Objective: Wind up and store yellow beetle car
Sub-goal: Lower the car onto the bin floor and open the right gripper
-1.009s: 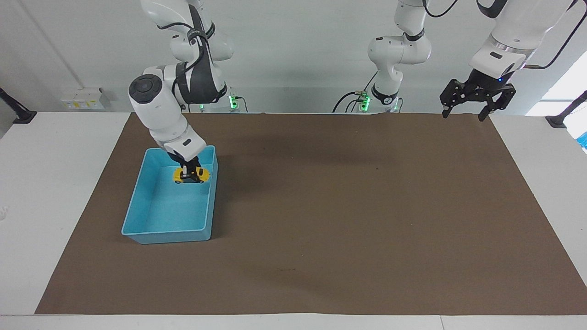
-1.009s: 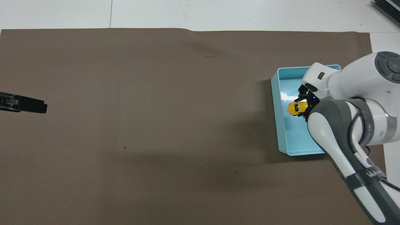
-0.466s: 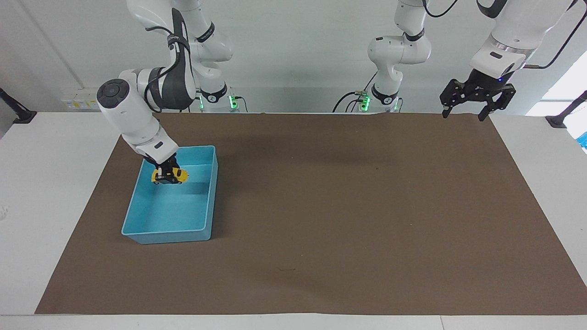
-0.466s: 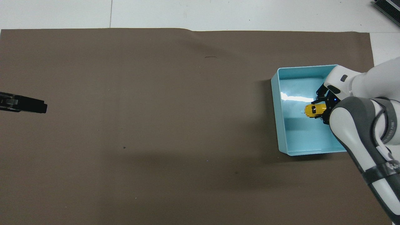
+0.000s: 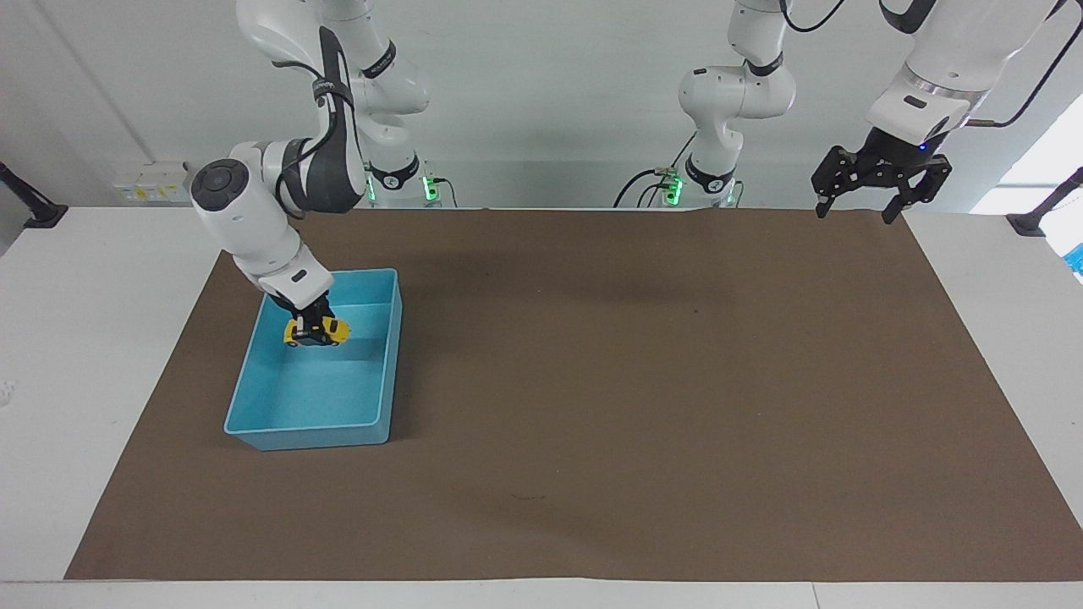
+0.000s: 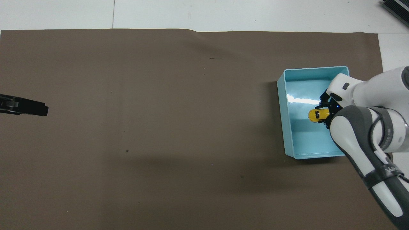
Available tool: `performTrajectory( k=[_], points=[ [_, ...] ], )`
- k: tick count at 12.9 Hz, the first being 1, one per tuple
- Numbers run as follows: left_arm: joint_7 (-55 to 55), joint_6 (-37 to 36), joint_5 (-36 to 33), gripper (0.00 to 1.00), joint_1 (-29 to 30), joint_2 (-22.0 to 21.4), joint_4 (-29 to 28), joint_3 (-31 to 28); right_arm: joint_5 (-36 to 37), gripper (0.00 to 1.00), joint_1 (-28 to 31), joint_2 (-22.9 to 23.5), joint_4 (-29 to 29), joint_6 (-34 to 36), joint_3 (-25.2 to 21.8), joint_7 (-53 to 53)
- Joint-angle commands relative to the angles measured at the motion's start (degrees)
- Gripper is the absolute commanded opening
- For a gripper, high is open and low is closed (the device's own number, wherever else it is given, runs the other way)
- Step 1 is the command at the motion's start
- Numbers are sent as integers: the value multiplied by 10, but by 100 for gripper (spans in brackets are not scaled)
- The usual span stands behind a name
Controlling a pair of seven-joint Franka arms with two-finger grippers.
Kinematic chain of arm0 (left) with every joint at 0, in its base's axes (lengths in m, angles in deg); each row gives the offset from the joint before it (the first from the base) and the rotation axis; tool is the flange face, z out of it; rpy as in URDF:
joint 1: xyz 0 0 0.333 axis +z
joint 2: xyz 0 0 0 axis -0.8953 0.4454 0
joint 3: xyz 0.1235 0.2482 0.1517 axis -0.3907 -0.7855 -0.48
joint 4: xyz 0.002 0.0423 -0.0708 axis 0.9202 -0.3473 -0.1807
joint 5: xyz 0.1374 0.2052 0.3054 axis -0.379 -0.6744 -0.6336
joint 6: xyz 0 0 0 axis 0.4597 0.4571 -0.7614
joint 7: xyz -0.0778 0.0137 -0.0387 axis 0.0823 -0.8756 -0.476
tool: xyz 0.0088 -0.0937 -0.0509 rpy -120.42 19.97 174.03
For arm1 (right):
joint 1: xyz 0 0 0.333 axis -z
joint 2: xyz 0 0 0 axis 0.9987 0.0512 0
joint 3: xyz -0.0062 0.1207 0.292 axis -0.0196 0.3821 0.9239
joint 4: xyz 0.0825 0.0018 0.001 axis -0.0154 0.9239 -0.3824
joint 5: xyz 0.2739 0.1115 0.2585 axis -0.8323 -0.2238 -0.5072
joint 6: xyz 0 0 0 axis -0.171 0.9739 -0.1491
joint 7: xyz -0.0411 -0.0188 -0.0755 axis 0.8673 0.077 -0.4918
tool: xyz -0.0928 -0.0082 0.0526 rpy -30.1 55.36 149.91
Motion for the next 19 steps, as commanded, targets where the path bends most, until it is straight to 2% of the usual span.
performTrajectory(
  k=[1, 8, 19],
  points=[
    [2, -7, 7, 100, 6, -3, -1, 2, 2, 2, 7, -5, 38, -45, 5, 16],
    [2, -8, 7, 100, 6, -3, -1, 1, 4, 2, -1, 17, 71, -116, 5, 18],
    [2, -8, 7, 100, 5, -3, -1, 2, 3, 3, 2, 39, 83, -137, 5, 18]
  ],
)
